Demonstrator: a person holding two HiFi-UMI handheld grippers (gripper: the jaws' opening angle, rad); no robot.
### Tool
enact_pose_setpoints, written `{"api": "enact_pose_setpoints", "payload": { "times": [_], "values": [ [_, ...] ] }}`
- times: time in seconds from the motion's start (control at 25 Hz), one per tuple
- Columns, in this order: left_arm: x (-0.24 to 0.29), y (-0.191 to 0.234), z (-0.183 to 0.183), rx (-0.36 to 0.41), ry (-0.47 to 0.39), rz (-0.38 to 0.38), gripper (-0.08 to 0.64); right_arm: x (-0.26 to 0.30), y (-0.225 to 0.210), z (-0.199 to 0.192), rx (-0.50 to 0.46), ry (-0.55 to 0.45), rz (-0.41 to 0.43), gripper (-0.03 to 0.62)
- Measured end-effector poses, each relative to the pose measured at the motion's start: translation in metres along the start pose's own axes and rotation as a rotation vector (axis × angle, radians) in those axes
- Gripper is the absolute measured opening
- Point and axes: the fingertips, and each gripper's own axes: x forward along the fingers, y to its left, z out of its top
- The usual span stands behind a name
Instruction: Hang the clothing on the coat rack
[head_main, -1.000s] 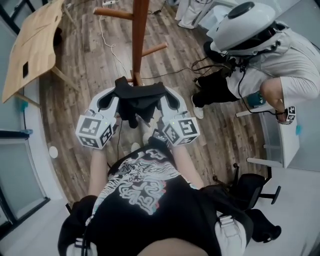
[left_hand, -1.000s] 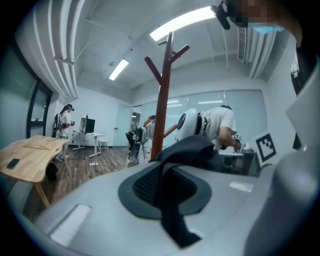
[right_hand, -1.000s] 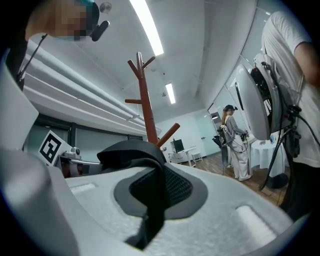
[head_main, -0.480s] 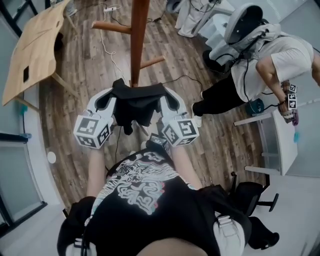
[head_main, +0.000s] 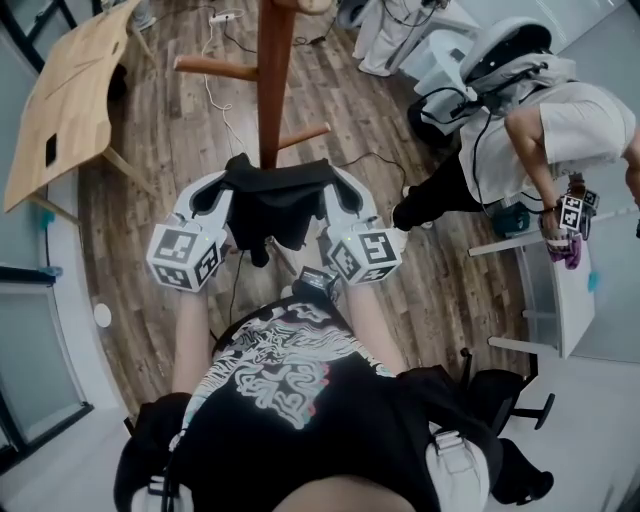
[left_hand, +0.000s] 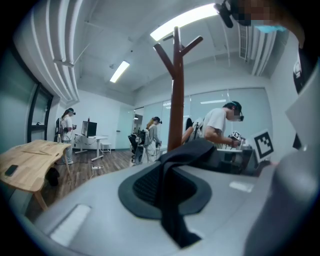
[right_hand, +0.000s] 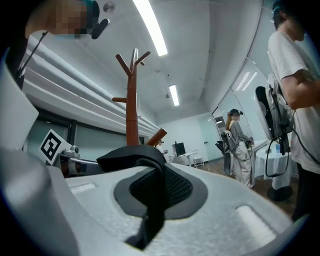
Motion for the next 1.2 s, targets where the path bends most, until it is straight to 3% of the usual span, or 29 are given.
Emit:
{"api": "enact_pose_setpoints", "payload": {
  "times": [0.52, 0.76, 1.04, 1.2],
  "values": [
    [0.036, 0.017, -0.032, -0.046, 0.085, -0.01, 0.006, 0.027, -0.028, -0.036, -0.006, 0.094, 0.009, 0.012],
    [0.05, 0.022, -0.065, -0.125, 0.139, -0.02, 0.006, 0.038, -0.034, -0.077, 0.043, 0.161, 0.047, 0.012],
    [0.058, 0.014, -0.091, -0.166, 0.199, -0.041, 0.006, 0.038, -0.029, -0.11, 0.088, 0.234, 0.101, 0.012],
    [0.061, 0.004, -0.104, -0.173, 0.22, -0.062, 0.006, 0.036, -0.021, -0.125, 0.068, 0.273, 0.121, 0.012]
  ]
}}
